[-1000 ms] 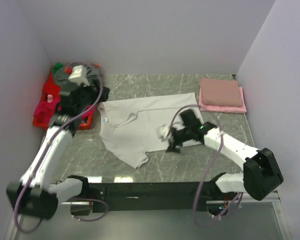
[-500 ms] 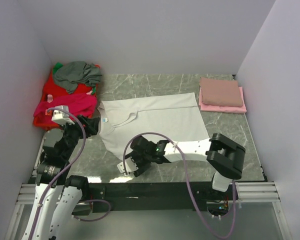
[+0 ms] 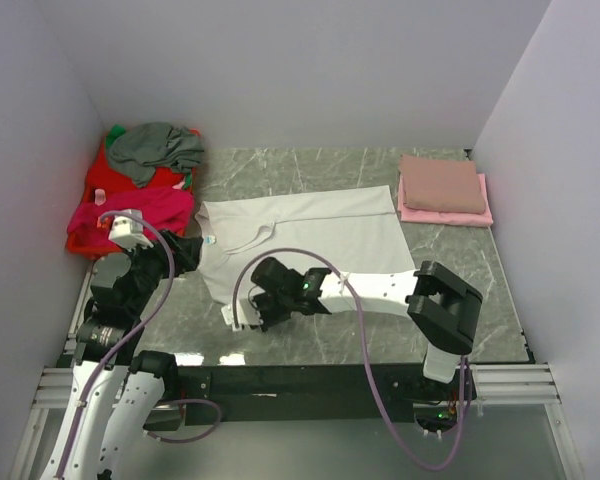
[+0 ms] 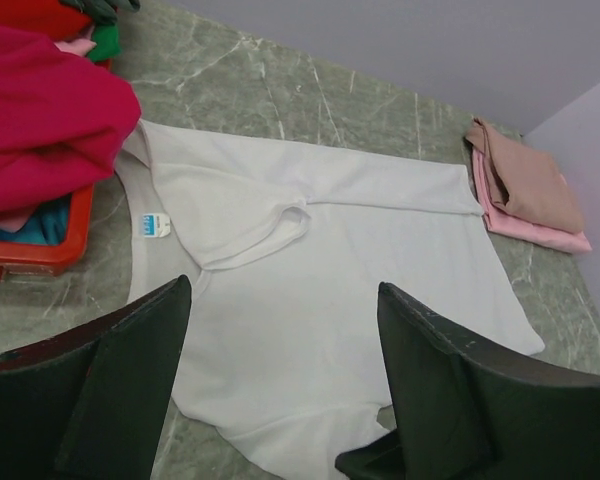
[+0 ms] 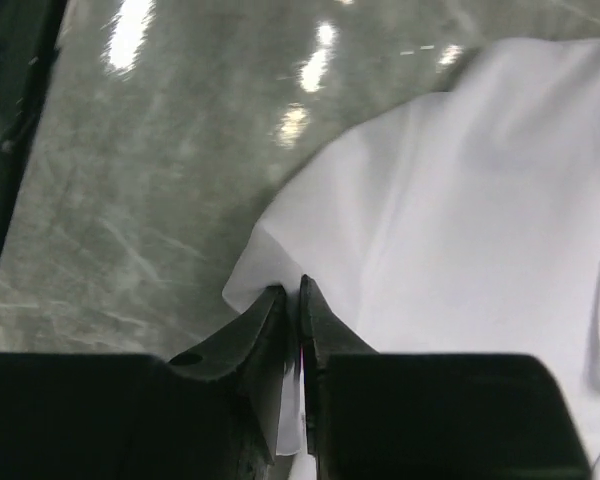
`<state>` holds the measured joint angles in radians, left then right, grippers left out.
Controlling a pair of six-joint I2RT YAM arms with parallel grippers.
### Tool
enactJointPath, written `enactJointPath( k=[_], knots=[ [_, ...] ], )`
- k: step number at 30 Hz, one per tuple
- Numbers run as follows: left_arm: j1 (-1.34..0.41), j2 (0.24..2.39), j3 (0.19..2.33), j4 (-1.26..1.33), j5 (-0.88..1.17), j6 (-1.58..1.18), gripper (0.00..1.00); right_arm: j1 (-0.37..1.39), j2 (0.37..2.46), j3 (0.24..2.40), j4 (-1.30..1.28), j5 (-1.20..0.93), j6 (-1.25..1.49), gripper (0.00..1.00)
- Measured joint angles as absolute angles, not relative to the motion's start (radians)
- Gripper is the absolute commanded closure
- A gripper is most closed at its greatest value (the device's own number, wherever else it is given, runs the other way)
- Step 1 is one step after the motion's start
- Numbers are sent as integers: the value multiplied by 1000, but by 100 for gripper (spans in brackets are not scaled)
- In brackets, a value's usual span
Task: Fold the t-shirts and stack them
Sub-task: Fold the tshirt
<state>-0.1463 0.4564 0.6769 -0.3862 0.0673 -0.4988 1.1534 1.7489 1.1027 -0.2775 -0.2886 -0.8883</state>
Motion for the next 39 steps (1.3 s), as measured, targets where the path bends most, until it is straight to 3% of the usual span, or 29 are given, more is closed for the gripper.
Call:
enactJointPath(
  k=[4,7,8,11,12,18,21,28,33,39],
  knots=[
    [-146,474,669,-377,83,-521,20,1056,1749,1164,-277,-338,-797,89],
    [-146,498,647,-360,99,-547,20,942,1756,1212,-273,-355,-714,74],
    [-146,509,638,-353,111,-559,20,909,1764,1230,-273,-358,-689,61],
    [-146,545,611,-334,149,-598,22,813,1787,1266,-273,-363,-630,38],
    [-146,561,601,-324,170,-616,23,793,1788,1266,-278,-364,-618,36],
    [-163,670,505,-249,336,-715,32,732,1788,1267,-339,-416,-594,34],
    [-271,747,484,-252,353,-735,33,691,1788,1295,-447,-503,-627,32],
    [-725,1117,651,-306,177,-634,42,486,1700,1324,-674,-735,-772,31],
    [-870,1407,867,-379,-27,-505,50,326,1560,1248,-734,-815,-822,31],
    [-930,1586,973,-463,-208,-390,56,196,1501,1216,-783,-880,-861,31]
  ],
)
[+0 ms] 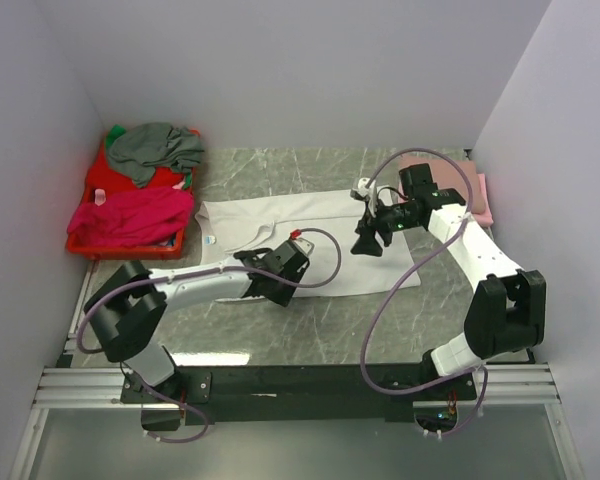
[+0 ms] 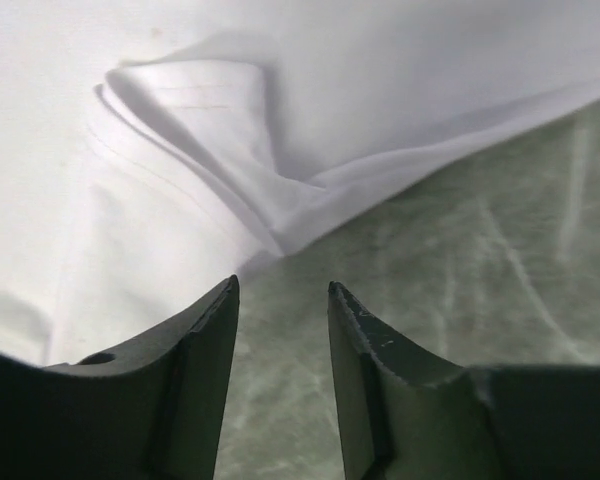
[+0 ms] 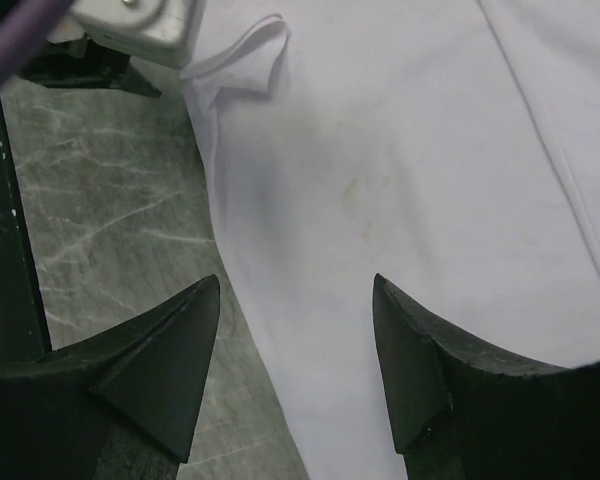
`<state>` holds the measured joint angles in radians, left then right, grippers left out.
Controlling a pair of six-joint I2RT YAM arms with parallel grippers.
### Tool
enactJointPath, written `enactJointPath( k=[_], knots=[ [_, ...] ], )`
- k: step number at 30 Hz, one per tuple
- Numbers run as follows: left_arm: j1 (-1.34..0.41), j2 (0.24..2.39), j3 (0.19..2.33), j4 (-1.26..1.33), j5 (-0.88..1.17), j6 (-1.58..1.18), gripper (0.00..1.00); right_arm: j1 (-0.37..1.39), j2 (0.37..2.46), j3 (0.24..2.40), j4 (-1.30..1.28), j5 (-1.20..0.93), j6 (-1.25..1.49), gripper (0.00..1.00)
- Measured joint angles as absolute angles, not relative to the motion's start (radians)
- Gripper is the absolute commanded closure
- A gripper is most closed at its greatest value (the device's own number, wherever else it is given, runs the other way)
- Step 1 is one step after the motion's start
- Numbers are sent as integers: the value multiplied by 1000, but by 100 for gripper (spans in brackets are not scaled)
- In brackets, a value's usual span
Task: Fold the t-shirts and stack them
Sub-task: Fold the tshirt
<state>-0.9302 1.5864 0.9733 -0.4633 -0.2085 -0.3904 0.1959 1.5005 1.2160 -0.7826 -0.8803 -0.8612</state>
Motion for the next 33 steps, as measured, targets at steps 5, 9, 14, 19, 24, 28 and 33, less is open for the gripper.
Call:
enactJointPath(
  k=[5,9,14,19,24,28,33],
  knots=[
    [-944,1667,1029,-523,-311,-332,58,167,1501,1195,-798,-915,-876,31],
    [-953,1706,1057,-545,-359,-302,65,163,1501,1191,-809,-934,-881,31],
    [-962,1734,1068,-561,-387,-282,80,158,1501,1191,-809,-942,-881,31],
    [-969,1732,1072,-568,-394,-274,94,157,1501,1191,-815,-941,-884,31],
    [-976,1680,1066,-575,-385,-274,99,156,1501,1191,-833,-880,-921,30],
    [-977,1571,1049,-590,-354,-274,99,135,1498,1155,-867,-767,-1065,30],
    [-977,1459,1026,-607,-270,-266,99,-13,1483,1007,-912,-640,-1324,30]
  ],
)
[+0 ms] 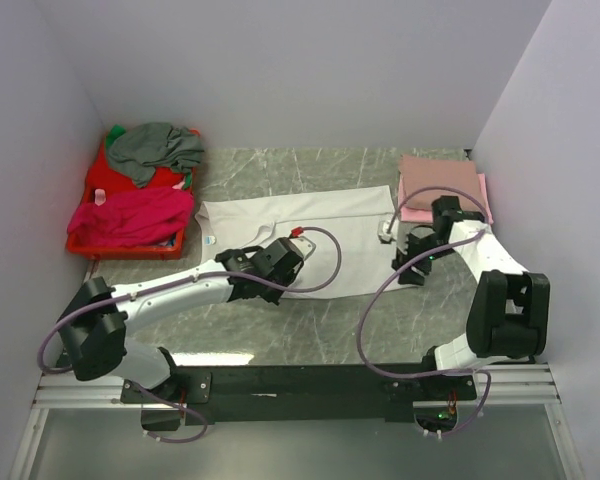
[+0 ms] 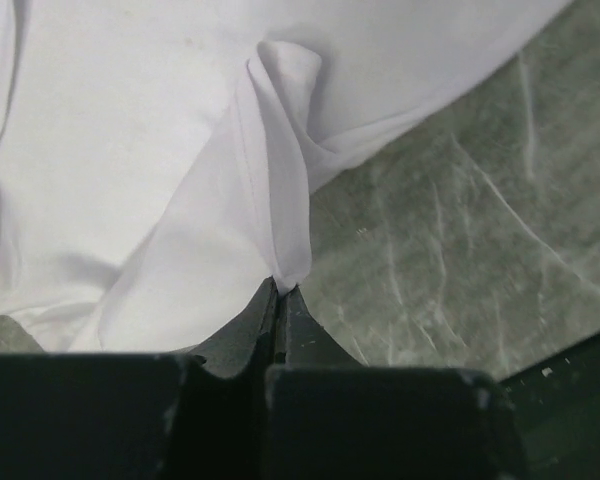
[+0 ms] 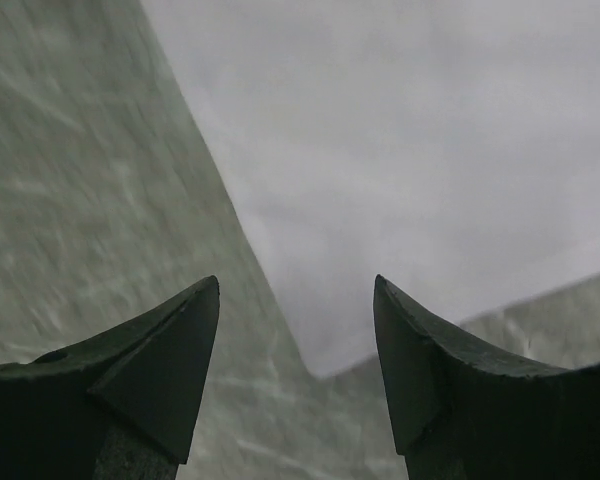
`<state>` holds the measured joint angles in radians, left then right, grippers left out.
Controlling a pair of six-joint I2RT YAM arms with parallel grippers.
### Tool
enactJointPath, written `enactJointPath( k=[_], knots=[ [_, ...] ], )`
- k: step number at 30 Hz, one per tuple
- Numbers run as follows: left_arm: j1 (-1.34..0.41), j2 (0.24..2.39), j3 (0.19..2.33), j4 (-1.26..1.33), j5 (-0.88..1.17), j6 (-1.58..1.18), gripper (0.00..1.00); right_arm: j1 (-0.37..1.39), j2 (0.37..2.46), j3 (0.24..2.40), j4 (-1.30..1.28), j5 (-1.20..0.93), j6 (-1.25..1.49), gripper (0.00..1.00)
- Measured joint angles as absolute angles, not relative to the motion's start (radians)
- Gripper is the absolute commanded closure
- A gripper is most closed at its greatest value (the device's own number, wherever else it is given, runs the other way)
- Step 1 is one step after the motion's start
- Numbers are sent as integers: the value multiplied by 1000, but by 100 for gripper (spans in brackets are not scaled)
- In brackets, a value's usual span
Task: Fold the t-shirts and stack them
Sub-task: Fold the tshirt
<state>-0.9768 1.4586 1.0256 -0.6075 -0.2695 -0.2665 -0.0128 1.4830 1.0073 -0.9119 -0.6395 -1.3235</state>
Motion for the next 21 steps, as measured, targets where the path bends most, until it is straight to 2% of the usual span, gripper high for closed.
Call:
enactJointPath(
  k=[3,7,21],
  knots=[
    [-977,1419,1019,-625,-224,-255,99,-85,1486,987,-933,-583,-1424,32],
    [-977,1386,1015,-651,-180,-234,99,-93,1502,982,-920,-539,-1512,35],
    [-977,1345,963,-701,-109,-151,99,-95,1551,906,-865,-434,-1562,39]
  ],
)
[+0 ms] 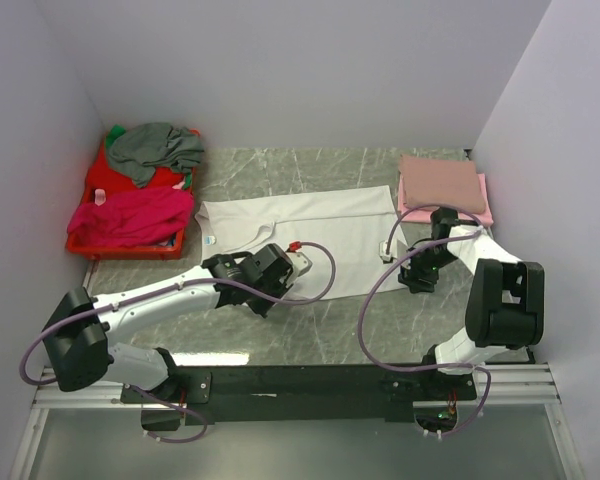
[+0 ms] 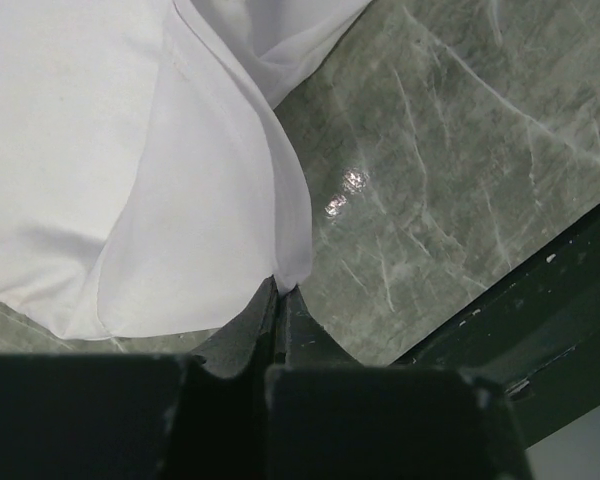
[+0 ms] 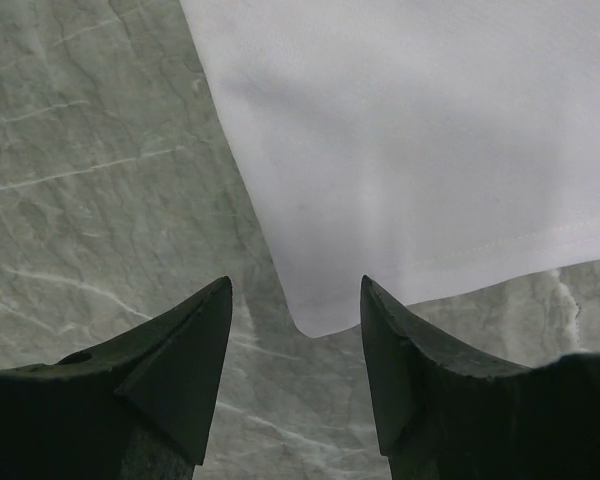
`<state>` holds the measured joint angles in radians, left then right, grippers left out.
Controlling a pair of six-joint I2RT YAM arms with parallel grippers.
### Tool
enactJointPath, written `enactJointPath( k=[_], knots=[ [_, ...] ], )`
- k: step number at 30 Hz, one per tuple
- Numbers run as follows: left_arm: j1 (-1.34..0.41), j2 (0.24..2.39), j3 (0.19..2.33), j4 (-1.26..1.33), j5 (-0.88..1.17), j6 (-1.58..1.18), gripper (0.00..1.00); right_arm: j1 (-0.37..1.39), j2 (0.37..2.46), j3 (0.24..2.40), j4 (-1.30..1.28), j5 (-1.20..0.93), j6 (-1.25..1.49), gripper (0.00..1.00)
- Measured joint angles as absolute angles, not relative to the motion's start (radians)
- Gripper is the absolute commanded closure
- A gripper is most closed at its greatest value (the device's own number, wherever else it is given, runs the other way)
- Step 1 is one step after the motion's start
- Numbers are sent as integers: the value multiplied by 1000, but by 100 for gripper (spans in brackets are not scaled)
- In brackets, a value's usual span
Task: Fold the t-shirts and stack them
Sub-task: Fold the tshirt
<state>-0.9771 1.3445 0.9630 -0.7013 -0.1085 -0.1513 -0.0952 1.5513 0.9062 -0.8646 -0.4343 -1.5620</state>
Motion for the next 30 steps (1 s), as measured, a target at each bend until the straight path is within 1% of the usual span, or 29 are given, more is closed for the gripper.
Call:
enactJointPath(
  k=[8,17,23,26,27,29,30],
  knots=[
    [-977,1308,979,-755,-102,-143,99,-105,1551,889,-848,-431,-1565,43],
    [-977,1267,1019,-795,-100,-152,99,-105,1557,875,-823,-430,-1564,53],
    [-977,1266,1031,-825,-91,-171,99,-105,1578,875,-807,-429,-1561,63],
    [-976,1271,1056,-853,-91,-194,99,-105,1579,875,-797,-428,-1560,70],
    [-974,1275,1070,-863,-90,-204,99,-105,1579,875,-795,-427,-1559,74],
    [-968,1288,1094,-881,-83,-226,99,-105,1579,875,-791,-427,-1558,79],
    [-965,1293,1104,-884,-79,-236,99,-105,1579,875,-789,-427,-1557,85]
  ],
)
